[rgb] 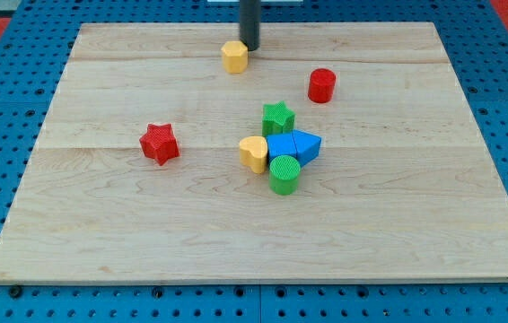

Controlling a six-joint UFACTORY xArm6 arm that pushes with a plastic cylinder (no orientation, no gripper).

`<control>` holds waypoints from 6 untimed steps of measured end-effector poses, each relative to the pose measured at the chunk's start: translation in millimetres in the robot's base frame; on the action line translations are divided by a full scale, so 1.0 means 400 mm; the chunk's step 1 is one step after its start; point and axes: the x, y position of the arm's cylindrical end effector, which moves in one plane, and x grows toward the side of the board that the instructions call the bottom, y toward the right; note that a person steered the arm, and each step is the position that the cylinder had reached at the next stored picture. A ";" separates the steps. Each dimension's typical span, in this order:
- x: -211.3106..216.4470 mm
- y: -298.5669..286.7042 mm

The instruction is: Push yellow hexagon towards the yellow heart

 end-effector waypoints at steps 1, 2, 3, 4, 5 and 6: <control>0.080 -0.048; 0.074 0.097; 0.000 0.135; 0.020 0.027; 0.133 -0.174; 0.266 -0.171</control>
